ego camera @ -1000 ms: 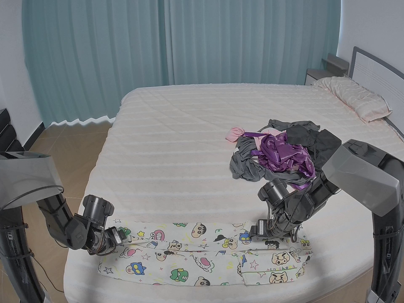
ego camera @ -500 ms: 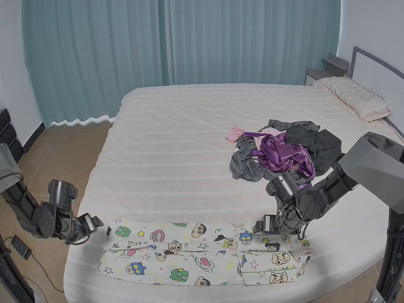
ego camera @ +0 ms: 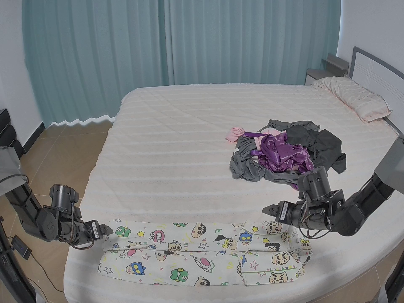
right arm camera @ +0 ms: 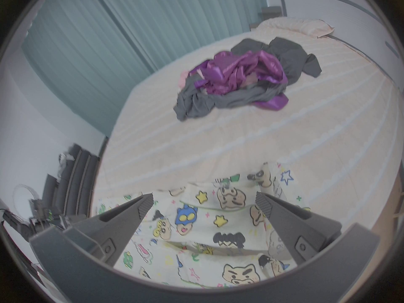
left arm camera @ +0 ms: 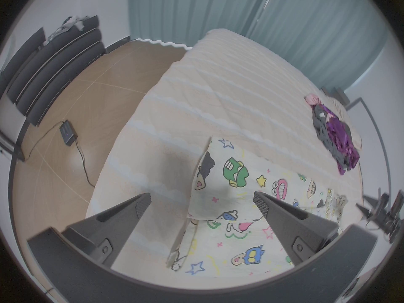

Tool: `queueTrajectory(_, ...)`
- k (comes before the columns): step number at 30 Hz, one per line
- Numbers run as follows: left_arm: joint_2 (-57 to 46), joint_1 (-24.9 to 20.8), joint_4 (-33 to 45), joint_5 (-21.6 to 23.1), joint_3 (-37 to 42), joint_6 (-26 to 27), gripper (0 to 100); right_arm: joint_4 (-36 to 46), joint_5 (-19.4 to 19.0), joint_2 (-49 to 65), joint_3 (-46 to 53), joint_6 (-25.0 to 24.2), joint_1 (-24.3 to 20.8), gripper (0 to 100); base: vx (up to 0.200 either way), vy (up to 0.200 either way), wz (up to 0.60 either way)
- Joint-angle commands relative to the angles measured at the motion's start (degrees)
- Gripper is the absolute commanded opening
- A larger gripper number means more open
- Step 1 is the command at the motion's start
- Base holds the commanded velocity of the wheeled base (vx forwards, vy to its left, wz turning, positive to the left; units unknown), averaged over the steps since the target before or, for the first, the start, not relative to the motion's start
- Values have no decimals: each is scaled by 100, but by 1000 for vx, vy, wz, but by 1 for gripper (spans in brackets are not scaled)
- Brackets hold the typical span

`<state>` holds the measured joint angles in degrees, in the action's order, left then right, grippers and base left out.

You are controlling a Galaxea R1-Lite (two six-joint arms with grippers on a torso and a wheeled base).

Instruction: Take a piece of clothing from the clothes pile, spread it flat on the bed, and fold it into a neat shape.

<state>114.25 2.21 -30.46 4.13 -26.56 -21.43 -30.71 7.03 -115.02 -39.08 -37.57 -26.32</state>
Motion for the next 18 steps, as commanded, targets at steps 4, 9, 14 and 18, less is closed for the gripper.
queueTrajectory(4, 1337, -221, -1207, -141, 266, 728, 100, -1974, -9, 498, 1579, -145, 145, 100, 0, 0, 0)
queueTrajectory(9, 1679, -405, -1559, -378, 231, 693, 100, -2440, 35, 428, 1781, -75, 74, 100, 0, 0, 0)
queueTrajectory(14, 1644, -739, -1629, -413, 406, 719, 100, -2475, 26, 463, 1808, -92, 66, 100, 0, 0, 0)
queueTrajectory(18, 1662, -836, -1629, -422, 406, 719, 100, -2484, 26, 436, 1843, -92, -5, 100, 0, 0, 0)
